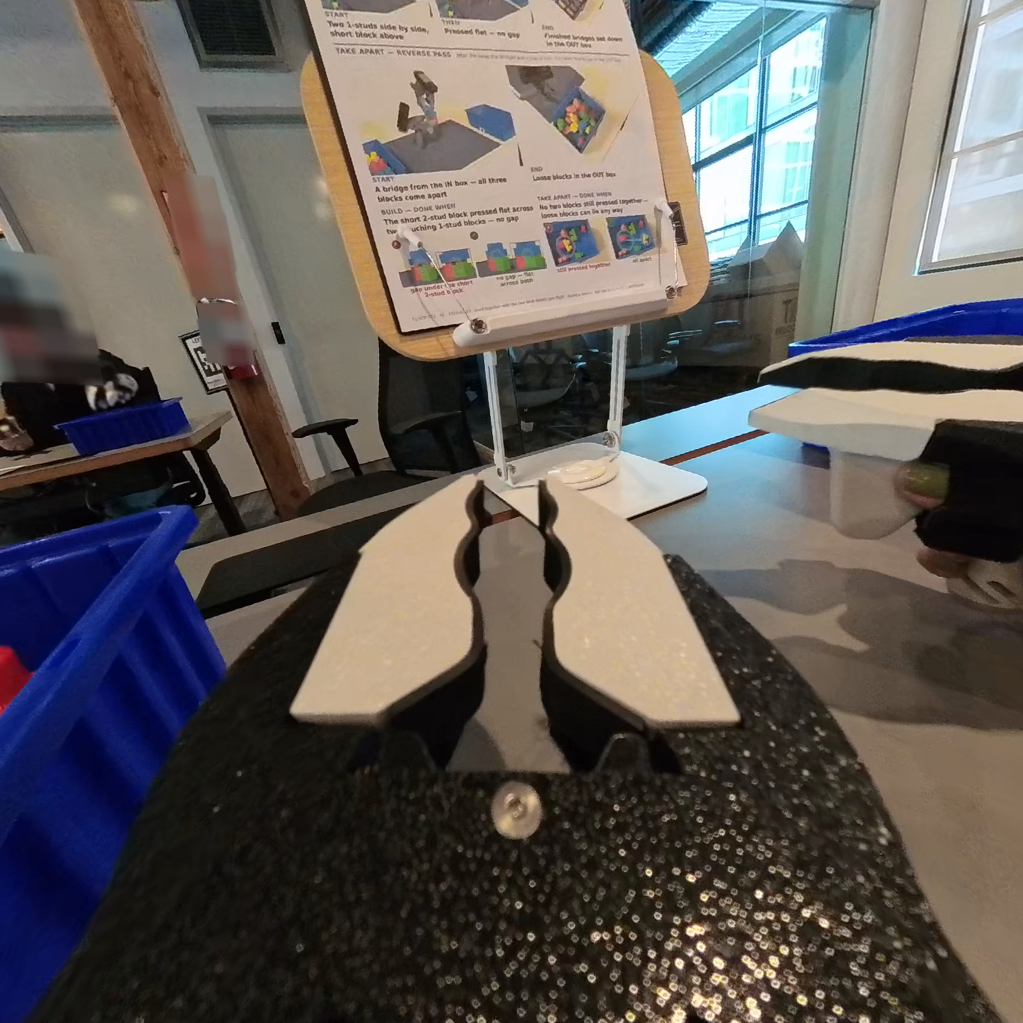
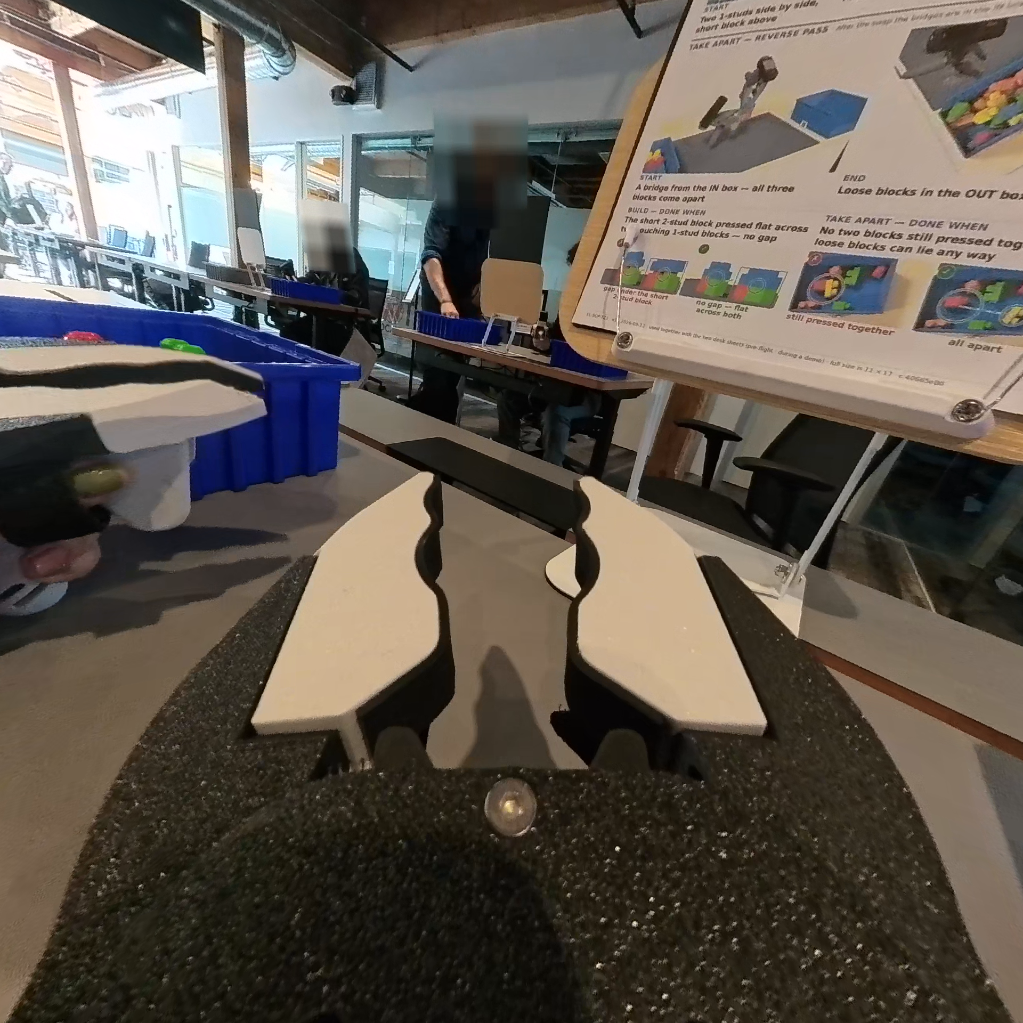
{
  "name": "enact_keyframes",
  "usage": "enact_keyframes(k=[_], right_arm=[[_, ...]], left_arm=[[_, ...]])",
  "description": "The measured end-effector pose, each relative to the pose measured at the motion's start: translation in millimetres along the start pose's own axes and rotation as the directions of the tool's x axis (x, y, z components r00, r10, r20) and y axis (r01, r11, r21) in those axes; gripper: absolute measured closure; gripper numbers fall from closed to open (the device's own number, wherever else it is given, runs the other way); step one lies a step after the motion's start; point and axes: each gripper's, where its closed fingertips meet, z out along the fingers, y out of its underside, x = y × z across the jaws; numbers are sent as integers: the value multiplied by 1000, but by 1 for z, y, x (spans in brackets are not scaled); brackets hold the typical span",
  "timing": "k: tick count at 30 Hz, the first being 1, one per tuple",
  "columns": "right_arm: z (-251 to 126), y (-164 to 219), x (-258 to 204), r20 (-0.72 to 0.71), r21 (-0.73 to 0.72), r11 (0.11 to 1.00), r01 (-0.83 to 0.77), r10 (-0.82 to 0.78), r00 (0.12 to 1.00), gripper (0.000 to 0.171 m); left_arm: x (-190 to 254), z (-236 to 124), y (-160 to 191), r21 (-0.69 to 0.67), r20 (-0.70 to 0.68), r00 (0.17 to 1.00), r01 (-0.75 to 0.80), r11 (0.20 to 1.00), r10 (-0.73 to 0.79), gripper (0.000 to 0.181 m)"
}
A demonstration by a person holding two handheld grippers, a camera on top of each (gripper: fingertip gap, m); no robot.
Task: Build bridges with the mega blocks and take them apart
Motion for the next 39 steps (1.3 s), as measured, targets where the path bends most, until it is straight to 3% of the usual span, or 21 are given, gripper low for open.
enact_keyframes(k=[6,14,22,27,33,39], right_arm=[[3,6,2,-18,-38,999,21,-22,1000,127],[-4,7,5,-66,-63,997,47,-51,997,129],[-12,7,-2,-60,-91,992,86,-92,994,130],[-11,7,-16,-24,-107,984,140,-143,989,130],[-4,9,-35,33,-124,975,183,-181,983,130],[2,10,-58,68,-134,968,211,-203,977,130]], left_arm=[[6,6,4,-32,-26,1000,2,999,-2,138],[6,-6,7,-106,8,1000,19,994,-18,142],[24,-74,-58,-182,-57,993,94,979,-106,147],[-17,-134,-100,-150,-19,991,125,981,-129,148],[-88,-192,-139,-84,161,985,69,994,-55,153],[-154,-227,-134,-92,346,935,-53,994,82,153]])
